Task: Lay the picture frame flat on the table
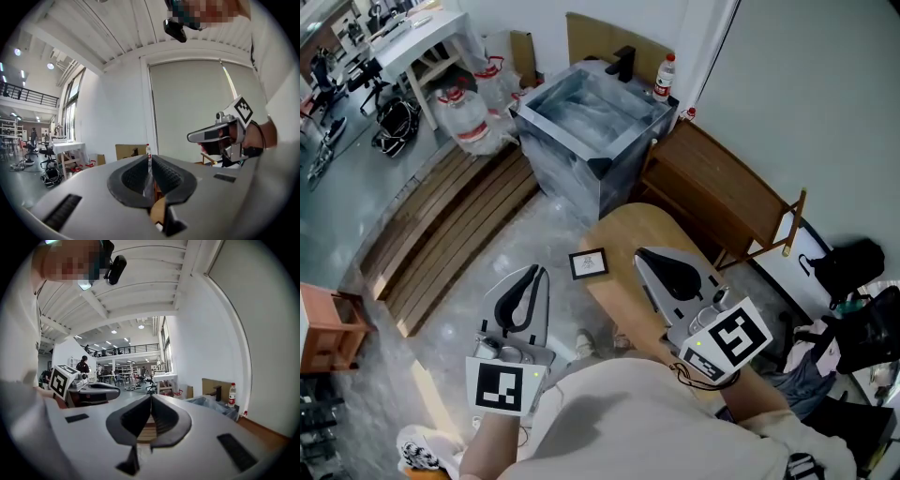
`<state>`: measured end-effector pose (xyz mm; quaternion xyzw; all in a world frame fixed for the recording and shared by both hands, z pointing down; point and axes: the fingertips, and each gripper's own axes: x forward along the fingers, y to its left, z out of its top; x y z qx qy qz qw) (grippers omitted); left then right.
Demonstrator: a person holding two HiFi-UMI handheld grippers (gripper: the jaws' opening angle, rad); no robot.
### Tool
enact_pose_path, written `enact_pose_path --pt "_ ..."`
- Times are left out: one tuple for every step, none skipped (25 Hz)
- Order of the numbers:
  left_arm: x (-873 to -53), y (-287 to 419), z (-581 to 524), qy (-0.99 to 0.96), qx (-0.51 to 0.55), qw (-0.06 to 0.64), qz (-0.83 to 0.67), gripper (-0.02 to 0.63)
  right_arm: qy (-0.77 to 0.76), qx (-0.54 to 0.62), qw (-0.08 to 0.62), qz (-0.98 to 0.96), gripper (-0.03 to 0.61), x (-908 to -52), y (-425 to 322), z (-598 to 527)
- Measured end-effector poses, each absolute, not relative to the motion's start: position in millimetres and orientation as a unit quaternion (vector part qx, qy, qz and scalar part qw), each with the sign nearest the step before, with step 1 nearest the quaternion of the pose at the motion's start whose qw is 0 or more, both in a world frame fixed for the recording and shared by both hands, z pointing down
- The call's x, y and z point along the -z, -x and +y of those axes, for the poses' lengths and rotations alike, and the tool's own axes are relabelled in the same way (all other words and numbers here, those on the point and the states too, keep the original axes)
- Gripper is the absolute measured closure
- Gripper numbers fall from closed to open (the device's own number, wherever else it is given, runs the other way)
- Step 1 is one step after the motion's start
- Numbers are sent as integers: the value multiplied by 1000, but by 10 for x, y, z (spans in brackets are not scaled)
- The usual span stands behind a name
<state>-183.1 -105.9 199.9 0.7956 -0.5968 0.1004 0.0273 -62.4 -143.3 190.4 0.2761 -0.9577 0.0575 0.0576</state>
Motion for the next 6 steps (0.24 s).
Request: enact_pose_path --pt "-1961 1824 -1058 -796 -102 21 -596 590 -276 -55 54 -958 581 -1873 626 -1439" --pt "-1933 1823 -1059 -796 -104 15 -596 590 -276 -53 52 -958 580 -1847 629 -1440" --pt "-1914 1826 -1060 -796 -105 11 -596 589 -276 -49 52 -958 581 -1826 635 -1437" --pt "-1900 1831 -1059 -796 -106 9 -596 589 -275 -44 54 -959 581 -1808 642 -1429" --pt "-1888 1836 -1059 -796 -106 7 -597 589 -274 -40 56 -959 581 -1791 650 -1419" --pt "-1878 1842 -1057 -795 -106 5 -597 590 -273 -35 58 -960 580 -1774 658 -1409"
